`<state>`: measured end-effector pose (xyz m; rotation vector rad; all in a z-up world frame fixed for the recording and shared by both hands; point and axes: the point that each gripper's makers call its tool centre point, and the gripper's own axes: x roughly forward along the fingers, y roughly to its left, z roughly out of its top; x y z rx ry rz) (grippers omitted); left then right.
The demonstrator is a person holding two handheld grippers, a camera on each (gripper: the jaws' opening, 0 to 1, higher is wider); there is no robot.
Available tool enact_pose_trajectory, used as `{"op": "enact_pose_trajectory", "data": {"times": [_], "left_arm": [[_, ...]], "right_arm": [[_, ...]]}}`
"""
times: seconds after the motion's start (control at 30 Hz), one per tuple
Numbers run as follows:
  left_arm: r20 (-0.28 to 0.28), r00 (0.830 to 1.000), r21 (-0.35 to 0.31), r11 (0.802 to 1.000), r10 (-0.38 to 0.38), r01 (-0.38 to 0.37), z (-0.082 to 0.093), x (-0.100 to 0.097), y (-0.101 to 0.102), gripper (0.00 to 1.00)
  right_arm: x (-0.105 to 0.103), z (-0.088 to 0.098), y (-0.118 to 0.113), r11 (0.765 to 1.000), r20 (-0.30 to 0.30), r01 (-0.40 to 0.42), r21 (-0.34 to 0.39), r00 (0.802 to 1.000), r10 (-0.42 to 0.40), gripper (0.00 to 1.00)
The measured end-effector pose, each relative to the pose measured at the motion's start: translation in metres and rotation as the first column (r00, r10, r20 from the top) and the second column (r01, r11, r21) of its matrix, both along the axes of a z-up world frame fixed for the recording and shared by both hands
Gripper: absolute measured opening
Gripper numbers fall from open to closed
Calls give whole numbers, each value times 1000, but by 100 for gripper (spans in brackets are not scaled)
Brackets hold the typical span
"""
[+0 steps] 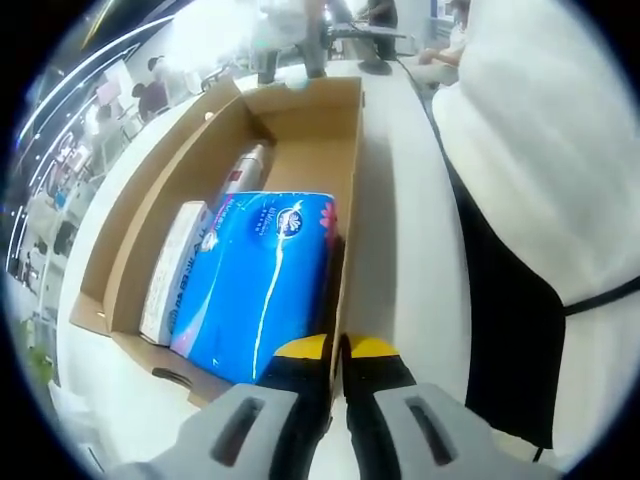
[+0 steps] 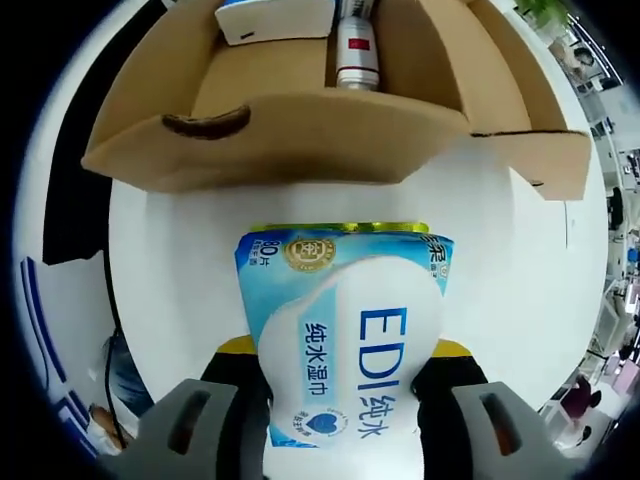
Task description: Operate the shoe box by opening the lid, removing the specified soft item, and placing it in the target area until the item is outside and the box remains undamaged.
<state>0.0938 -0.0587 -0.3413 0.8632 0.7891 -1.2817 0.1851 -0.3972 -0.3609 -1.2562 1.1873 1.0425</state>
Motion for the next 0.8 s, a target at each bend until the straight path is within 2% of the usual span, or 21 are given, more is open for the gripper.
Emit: {"op": "enact_pose_trajectory", "data": {"times": [0.43, 0.57, 0.8], "left_arm": [[6, 1000, -1, 1000, 0, 0, 0, 0, 1, 5], [6, 1000, 0, 1000, 1, -1, 0, 0, 1, 5], [10, 1000, -1, 1000, 1, -1, 1, -1, 0, 5]], "right_arm": [[-1, -2, -1, 1000, 1, -21, 11, 1000, 21, 60], [-2, -3, 0, 999, 6, 33, 0, 999, -33, 60], [-3, -3, 0, 999, -8, 35, -1, 999, -35, 63]]}}
